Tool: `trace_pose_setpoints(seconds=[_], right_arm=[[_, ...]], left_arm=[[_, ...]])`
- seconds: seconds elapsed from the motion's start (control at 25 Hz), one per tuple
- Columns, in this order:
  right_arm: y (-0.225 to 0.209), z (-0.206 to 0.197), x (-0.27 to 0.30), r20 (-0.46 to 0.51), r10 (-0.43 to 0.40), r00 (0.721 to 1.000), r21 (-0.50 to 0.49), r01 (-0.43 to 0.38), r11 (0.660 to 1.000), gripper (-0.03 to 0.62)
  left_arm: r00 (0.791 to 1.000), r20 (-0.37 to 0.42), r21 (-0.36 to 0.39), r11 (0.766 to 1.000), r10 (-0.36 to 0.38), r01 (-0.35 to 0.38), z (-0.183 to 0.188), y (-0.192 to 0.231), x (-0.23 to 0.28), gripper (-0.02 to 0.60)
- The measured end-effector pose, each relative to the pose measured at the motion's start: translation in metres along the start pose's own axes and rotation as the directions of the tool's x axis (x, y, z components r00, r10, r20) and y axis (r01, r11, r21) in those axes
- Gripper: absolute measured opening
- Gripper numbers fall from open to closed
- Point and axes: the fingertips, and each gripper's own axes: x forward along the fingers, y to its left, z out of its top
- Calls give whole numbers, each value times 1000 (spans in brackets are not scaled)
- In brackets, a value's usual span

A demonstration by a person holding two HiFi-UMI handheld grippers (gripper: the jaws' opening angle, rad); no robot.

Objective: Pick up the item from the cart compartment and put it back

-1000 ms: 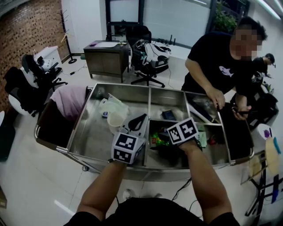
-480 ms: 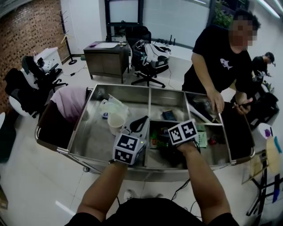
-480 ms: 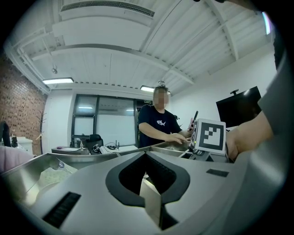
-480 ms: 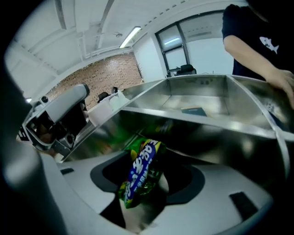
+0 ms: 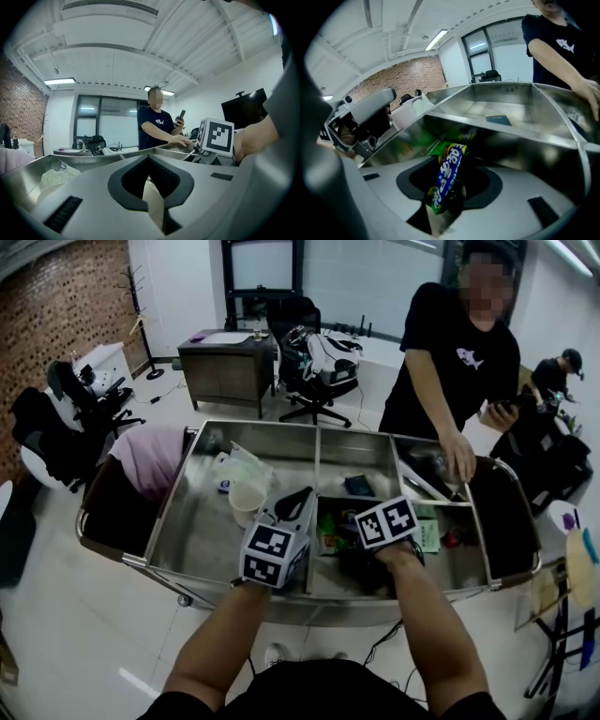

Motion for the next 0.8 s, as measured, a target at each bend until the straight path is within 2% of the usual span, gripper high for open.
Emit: trace_pose_setpoints(seconds=[0.4, 0.6, 0.8], right_arm=[[7, 7, -13, 45, 1, 999, -3, 0, 1000, 161], [11, 25, -47, 140, -2, 990, -12, 4, 1000, 160], [21, 42, -85, 271, 10, 963, -17, -6, 1000, 160]], left_arm=[[1000, -6, 6, 1000, 2, -2, -1, 1, -2, 0], [1000, 11, 19, 1000, 14, -14, 4, 1, -3, 0], [1000, 23, 45, 999, 17, -18, 12, -2, -6, 0]])
